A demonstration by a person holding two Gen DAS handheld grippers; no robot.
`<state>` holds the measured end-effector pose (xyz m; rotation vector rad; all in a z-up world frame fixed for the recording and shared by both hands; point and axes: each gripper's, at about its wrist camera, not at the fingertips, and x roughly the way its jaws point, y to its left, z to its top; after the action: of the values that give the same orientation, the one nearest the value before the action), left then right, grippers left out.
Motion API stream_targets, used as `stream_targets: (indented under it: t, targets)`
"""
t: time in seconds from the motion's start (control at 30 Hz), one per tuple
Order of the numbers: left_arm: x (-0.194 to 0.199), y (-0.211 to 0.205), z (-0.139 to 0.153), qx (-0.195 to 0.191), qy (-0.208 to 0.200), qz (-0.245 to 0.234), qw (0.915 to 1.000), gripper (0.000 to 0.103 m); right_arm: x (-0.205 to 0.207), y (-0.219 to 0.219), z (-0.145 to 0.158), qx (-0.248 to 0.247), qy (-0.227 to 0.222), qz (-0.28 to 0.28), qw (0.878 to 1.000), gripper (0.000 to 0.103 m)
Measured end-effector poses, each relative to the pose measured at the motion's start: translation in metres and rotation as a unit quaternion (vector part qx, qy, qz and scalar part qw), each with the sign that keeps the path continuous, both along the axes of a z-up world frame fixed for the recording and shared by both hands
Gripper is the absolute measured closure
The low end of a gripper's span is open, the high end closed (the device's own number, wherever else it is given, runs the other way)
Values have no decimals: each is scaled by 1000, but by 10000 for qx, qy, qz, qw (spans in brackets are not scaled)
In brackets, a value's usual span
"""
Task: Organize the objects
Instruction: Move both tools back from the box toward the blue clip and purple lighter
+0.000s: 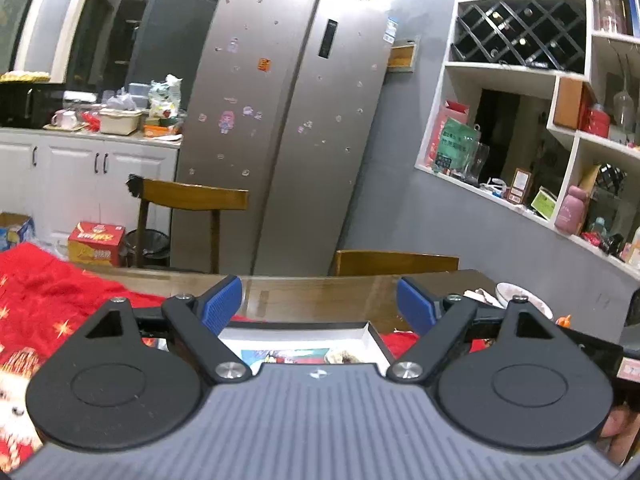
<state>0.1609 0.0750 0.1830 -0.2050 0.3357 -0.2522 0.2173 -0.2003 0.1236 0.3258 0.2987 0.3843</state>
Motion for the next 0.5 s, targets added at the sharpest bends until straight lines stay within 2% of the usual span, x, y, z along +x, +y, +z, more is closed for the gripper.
stream_targets:
  t: [0.13,0.23,0.4,0.5]
  targets:
    - [-37,10,0,150,-130,-45,9998,15,-24,3,-5,78,-115,76,9999,0]
    - [-64,12,-12,338,-252,-130,9990,13,-39,7,-16,33,-199,102,9997,0]
    - [-84,9,-53,548,-18,-209,9983,13,-55,19,-47,-404,-394,144,9983,0]
    - [-82,4,-85,750,232,-402,9961,13,-52,26,-62,-667,-175,75,9976,0]
